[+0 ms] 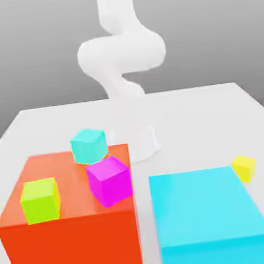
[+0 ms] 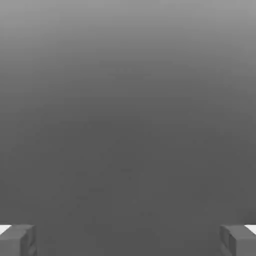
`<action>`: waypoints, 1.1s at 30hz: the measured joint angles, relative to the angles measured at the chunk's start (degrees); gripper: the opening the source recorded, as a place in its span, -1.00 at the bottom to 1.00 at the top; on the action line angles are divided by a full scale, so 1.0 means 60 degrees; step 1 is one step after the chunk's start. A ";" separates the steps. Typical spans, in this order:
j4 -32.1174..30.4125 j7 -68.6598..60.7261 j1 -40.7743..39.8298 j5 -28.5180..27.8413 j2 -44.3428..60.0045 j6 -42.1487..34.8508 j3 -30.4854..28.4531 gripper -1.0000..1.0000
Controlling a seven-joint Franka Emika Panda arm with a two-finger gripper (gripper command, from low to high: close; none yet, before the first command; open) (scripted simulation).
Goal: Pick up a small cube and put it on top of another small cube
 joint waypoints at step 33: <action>-0.4696 -1.2902 0.7154 -0.0315 0.7720 0.5377 0.1290 0.00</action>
